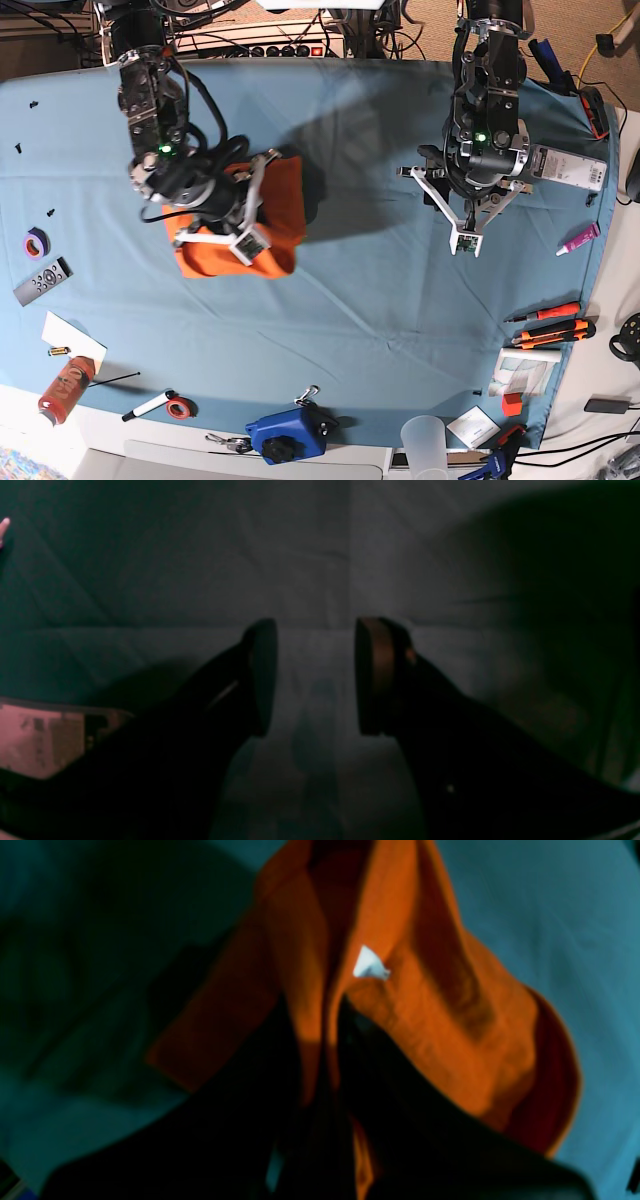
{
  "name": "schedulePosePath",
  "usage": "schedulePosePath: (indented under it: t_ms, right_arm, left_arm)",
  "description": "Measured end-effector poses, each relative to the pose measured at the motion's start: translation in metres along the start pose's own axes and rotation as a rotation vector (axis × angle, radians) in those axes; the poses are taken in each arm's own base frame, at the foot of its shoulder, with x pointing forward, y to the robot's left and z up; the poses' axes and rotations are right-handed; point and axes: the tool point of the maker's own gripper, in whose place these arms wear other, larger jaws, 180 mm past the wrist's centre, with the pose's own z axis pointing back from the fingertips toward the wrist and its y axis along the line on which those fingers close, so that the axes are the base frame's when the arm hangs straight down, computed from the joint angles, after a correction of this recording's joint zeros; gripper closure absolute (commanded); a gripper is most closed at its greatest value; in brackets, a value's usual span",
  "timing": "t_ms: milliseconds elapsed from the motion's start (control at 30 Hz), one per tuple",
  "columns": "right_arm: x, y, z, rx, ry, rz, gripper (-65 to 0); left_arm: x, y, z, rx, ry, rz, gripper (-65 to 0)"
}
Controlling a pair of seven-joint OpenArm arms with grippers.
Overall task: Layout the t-shirt on the table in an organized manner, then fold the t-shirt properly
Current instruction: 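Fold the shirt bundle again with both grippers into a compact square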
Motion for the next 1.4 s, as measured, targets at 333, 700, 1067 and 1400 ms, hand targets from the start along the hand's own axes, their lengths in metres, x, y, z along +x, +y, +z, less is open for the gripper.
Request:
schedulePosePath:
  t_ms: [333,700,1067,1400]
  right_arm:
    - [-0.005,0.009,-0.003,-0.003,0.056,0.05,-16.1]
    - [0.061,0.038,0.038,0.11,-0.225,0.064,-15.9]
    - [0.031,-0.103,0.07,-0.359,-0.234,-0.158,0.0]
    - [-0.063,-0.095,0.0,-0.033,-0.118,-0.448,0.0]
  left_arm:
    - [0.003,0.0,0.0,0.0,-0.015,0.0,-24.1]
    - [0.004,-0.003,0.0,-0.016,-0.023,0.007,-24.1]
    - [0.04,-0.095,0.027,-0.498,-0.248,-0.067,-24.0]
    - [0.053,-0.201,0.069,-0.669,-0.465,-0.44,-24.0]
